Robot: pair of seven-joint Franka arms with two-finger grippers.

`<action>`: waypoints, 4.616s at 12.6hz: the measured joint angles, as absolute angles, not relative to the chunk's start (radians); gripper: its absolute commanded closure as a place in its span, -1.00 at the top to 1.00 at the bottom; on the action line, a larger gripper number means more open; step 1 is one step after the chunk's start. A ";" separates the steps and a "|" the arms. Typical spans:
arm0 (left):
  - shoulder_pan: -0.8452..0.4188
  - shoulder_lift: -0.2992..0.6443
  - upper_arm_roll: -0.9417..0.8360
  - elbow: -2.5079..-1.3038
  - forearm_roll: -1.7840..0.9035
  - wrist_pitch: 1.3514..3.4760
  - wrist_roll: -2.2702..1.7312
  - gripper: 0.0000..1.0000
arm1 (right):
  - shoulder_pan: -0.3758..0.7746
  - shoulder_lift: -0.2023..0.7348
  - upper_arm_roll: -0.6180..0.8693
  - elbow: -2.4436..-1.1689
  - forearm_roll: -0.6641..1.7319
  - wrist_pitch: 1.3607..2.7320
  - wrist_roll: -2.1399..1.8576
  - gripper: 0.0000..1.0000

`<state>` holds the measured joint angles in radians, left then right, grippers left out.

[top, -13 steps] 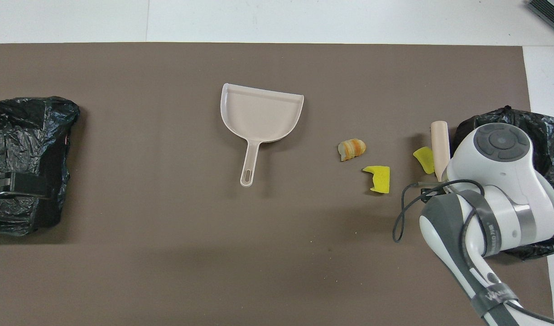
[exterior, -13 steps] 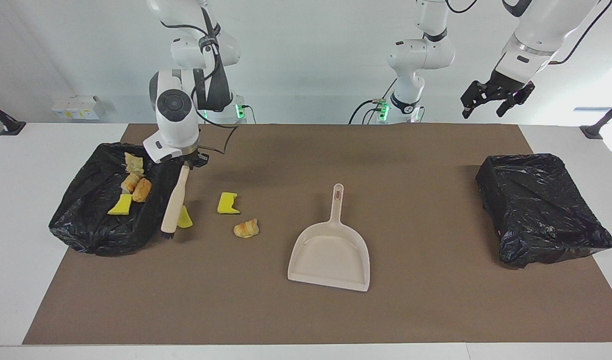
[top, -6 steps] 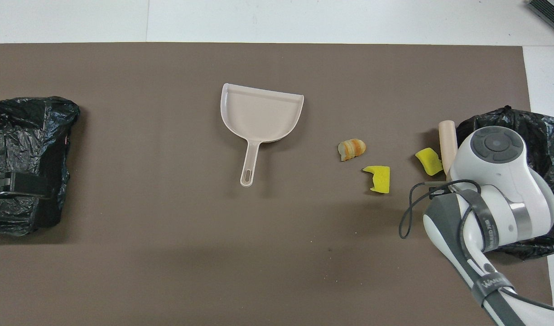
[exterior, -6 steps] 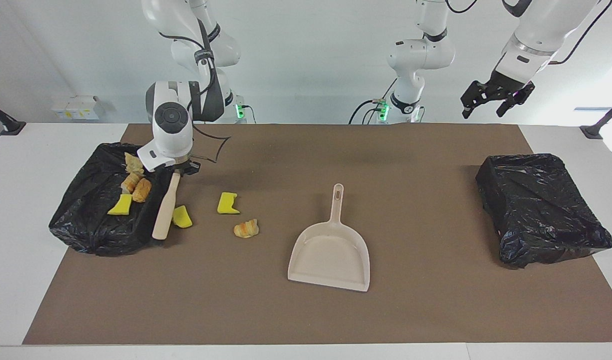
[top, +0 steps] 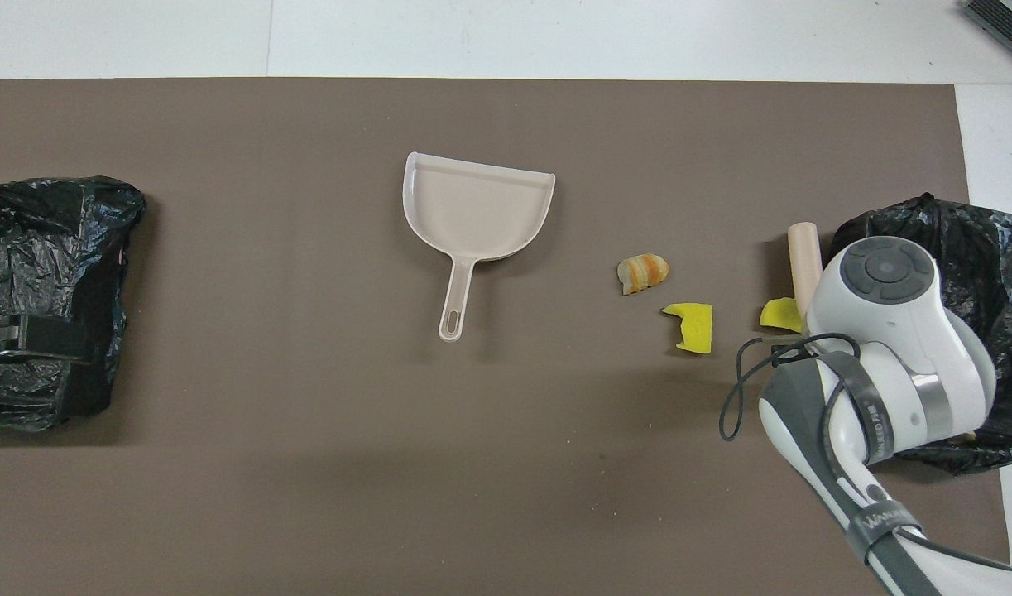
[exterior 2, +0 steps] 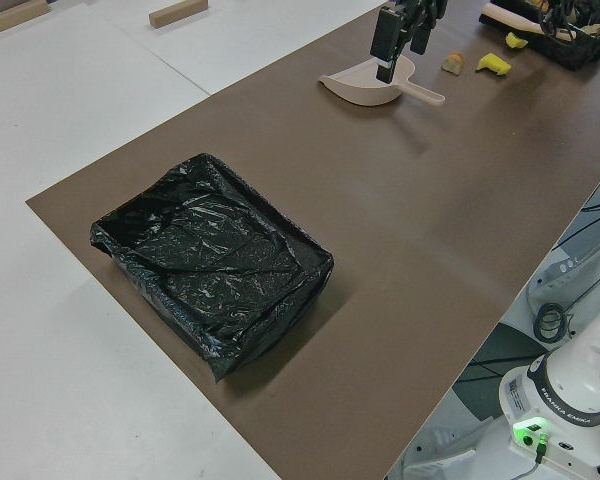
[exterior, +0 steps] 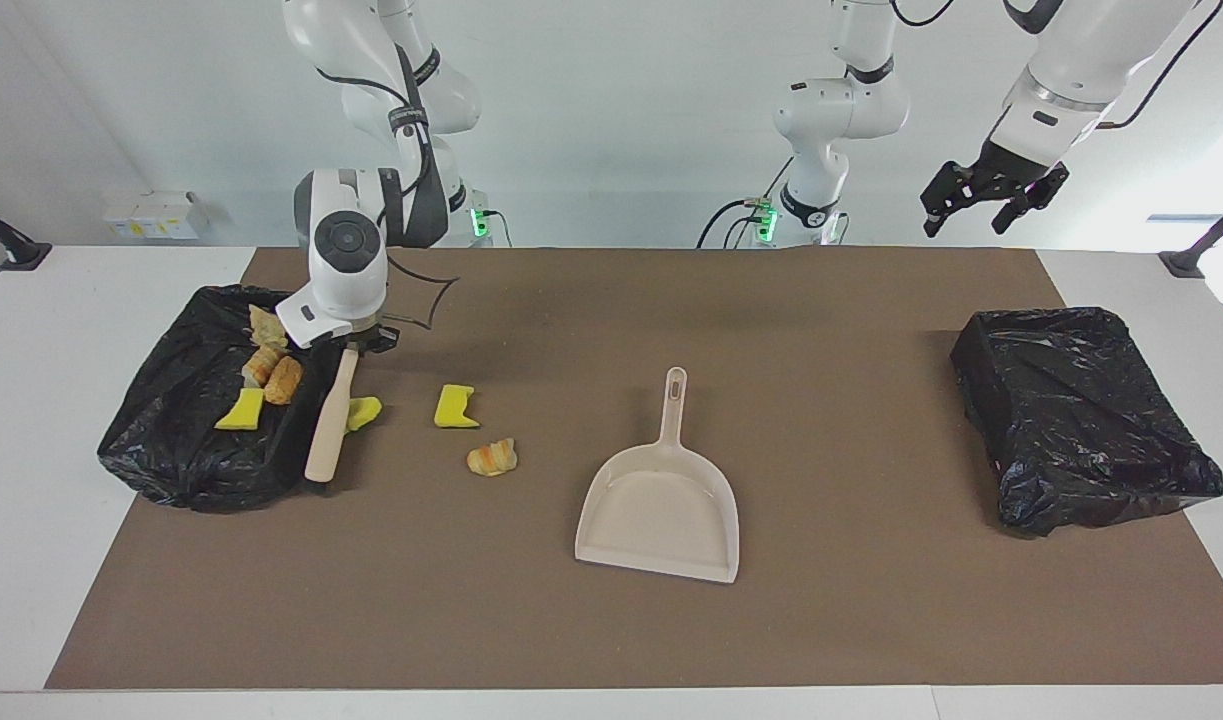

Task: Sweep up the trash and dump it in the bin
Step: 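Sweep the sponge pieces toward the dustpan with the right gripper, then grasp the dustpan handle with the left gripper while the right gripper holds the brush, then set the dustpan beside the pieces while the right gripper positions the brush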

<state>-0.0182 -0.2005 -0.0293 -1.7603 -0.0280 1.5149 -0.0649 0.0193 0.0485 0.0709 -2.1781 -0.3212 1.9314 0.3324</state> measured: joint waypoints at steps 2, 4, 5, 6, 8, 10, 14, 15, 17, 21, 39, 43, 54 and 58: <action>-0.018 -0.201 -0.029 -1.760 -0.028 1.515 -0.065 1.00 | 0.068 0.049 0.073 -2.178 -0.248 1.932 0.332 -1.00; -0.018 -0.201 -0.029 -1.760 -0.028 1.515 -0.065 1.00 | 0.115 0.048 0.075 -2.174 -0.174 1.934 0.332 -1.00; -0.018 -0.201 -0.029 -1.760 -0.028 1.515 -0.065 1.00 | 0.135 0.048 0.075 -2.171 -0.131 1.935 0.332 -1.00; -0.018 -0.201 -0.029 -1.760 -0.028 1.515 -0.065 1.00 | 0.153 0.048 0.076 -2.168 -0.084 1.935 0.332 -1.00; -0.018 -0.201 -0.029 -1.760 -0.028 1.515 -0.066 1.00 | 0.195 0.049 0.078 -2.152 -0.031 1.930 0.334 -1.00; -0.018 -0.201 -0.030 -1.760 -0.028 1.515 -0.066 1.00 | 0.211 0.054 0.079 -2.114 -0.021 1.888 0.335 -1.00; -0.043 -0.194 -0.082 -1.762 -0.031 1.619 -0.078 1.00 | 0.200 0.061 0.069 -1.992 -0.022 1.767 0.329 -1.00; -0.077 -0.181 -0.093 -1.765 -0.031 1.672 -0.102 1.00 | 0.199 0.061 0.066 -1.972 -0.022 1.753 0.323 -1.00; -0.184 -0.121 -0.101 -1.772 -0.031 1.780 -0.171 1.00 | 0.191 0.061 0.064 -1.949 -0.022 1.736 0.309 -1.00; -0.319 0.019 -0.104 -1.773 -0.032 1.981 -0.253 1.00 | 0.164 0.062 0.063 -1.946 -0.022 1.721 0.259 -1.00; -0.517 0.354 -0.098 -1.819 -0.031 2.241 -0.386 -1.00 | -0.017 -0.076 0.067 -2.360 0.024 2.096 -0.092 -1.00; -0.512 0.349 -0.080 -1.794 -0.003 2.221 -0.353 -1.00 | -0.005 -0.076 0.069 -2.358 0.065 2.096 -0.085 -1.00; -0.206 0.154 -0.064 -1.793 0.061 1.933 0.821 -1.00 | 0.122 -0.054 0.072 -2.345 0.179 2.098 0.101 -1.00; -0.150 0.110 -0.064 -1.911 0.061 1.935 0.940 -1.00 | 0.157 -0.039 0.072 -2.324 0.181 2.098 0.110 -1.00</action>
